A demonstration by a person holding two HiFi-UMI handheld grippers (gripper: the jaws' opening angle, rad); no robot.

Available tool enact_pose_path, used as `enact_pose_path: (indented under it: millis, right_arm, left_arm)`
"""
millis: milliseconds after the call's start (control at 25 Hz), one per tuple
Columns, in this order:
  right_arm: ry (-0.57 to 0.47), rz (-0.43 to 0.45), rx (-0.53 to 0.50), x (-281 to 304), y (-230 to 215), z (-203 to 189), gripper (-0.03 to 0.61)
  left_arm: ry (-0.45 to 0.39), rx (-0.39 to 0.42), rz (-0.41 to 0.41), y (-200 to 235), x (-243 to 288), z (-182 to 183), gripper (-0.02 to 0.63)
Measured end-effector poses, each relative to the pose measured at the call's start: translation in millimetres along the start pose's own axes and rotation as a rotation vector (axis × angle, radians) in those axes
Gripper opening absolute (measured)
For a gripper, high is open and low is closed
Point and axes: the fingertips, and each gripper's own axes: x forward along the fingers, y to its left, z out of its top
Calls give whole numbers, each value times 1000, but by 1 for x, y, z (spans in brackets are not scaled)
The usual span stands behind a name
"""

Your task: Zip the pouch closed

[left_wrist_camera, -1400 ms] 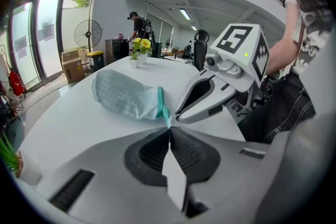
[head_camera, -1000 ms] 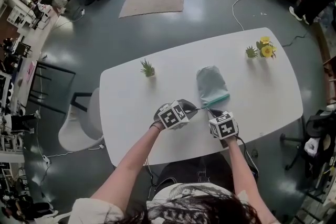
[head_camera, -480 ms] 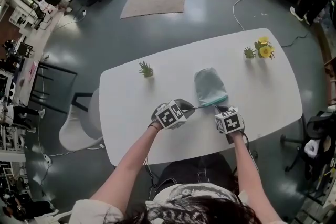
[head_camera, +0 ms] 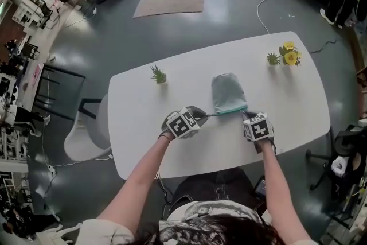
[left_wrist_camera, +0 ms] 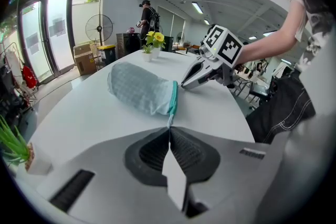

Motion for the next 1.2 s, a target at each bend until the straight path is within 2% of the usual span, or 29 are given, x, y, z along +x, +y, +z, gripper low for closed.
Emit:
enact_pose_path:
  millis: [360,600,720,800,880,960,1200]
  right_arm:
    - [14,-16,-4,-2,-17,3,9]
    - [-16,46,23,-2,-9,-1,12]
    - [-34,72,45,-6,-7,-1,54]
    - [-66,87,71,-12,-6,-1,63]
    - [-111,122,107,-19,0,-3,67]
    - [-147,157,116,-28,10,-5,75]
    - [-211,221,33,-54,34,-9,75]
  left_arm:
    - [1,-40,19,8,4,-3,17]
    - [-10,-65,63,2,9,-12,18]
    - [-6,-99,83,-2,16,-15,20]
    - [-19,-126,100,-4,17,-14,45]
    - [-44,-164,120,-6,17,-11,86]
    - [-78,-213,150,-7,13,-8,98]
    - [-268,-398,282,-18,-18,10,98]
